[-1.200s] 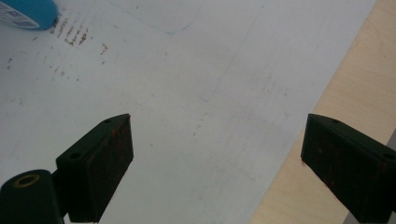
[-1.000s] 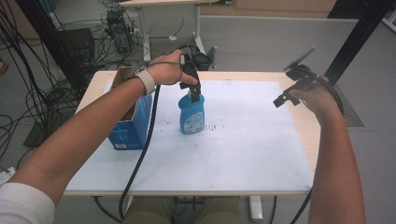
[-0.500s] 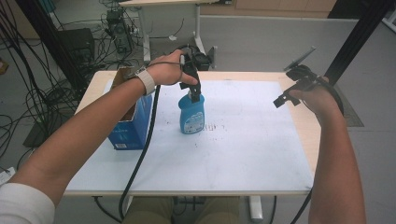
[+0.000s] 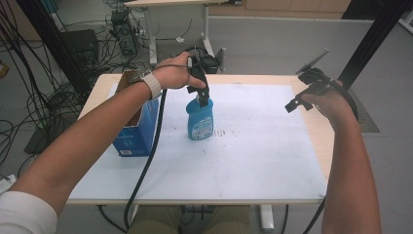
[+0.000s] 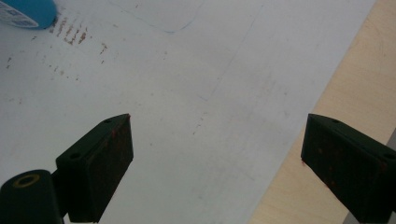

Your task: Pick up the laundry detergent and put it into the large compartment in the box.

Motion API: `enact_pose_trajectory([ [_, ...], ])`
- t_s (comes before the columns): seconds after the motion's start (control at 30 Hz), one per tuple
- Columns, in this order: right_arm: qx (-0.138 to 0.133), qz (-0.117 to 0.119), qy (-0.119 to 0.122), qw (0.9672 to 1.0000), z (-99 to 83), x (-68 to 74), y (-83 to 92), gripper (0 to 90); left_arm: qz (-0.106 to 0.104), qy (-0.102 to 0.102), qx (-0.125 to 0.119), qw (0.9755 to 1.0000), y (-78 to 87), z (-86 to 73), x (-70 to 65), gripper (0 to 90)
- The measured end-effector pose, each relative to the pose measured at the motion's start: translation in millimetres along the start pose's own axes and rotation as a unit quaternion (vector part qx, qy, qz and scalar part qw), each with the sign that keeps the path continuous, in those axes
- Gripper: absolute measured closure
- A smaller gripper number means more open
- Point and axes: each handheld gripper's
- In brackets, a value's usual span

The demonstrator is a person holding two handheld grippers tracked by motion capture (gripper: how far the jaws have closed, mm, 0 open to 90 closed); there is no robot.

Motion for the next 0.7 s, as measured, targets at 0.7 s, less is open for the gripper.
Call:
enact_pose_trajectory([
  [0.7,-0.001,0.002,-0.002,1.0,-1.6,-1.2,-0.9,8.8,-0.002,-0.003,-0.001,1.0,-3.4,0.3,0.1,8.9],
])
Point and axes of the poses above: each handheld gripper's, and its own axes: y roughly backward along the jaws, z roughly out of its top, x roughly to its left, and after that the axes turned 10 degrees about -y, right-handed
